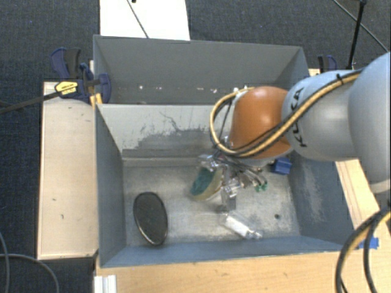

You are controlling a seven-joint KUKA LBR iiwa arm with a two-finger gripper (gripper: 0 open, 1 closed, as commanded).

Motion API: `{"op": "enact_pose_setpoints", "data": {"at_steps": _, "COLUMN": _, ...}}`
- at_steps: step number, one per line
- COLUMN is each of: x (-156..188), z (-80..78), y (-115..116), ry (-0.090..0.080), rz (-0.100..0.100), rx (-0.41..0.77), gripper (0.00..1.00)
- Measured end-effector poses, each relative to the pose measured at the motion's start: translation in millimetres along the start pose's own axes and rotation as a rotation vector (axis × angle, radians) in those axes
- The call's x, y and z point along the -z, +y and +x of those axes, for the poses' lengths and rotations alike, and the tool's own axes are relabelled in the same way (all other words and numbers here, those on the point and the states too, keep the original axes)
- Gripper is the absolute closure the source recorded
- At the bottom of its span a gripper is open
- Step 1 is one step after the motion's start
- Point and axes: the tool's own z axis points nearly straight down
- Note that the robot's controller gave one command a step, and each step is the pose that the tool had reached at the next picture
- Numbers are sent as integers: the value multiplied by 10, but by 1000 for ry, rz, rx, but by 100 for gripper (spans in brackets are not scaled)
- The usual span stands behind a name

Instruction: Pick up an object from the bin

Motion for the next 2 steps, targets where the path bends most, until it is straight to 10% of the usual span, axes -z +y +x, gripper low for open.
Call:
{"op": "enact_pose_setpoints", "data": {"at_steps": 1, "x": -4, "z": -3, "y": 36, "ry": 1, "rz": -4, "rx": -1, "gripper": 100}}
{"op": "enact_pose_setpoints", "data": {"at_steps": 2, "x": 1373, "z": 173, "y": 218, "ry": -3, "rz": -1, "rx": -51, "gripper": 100}}
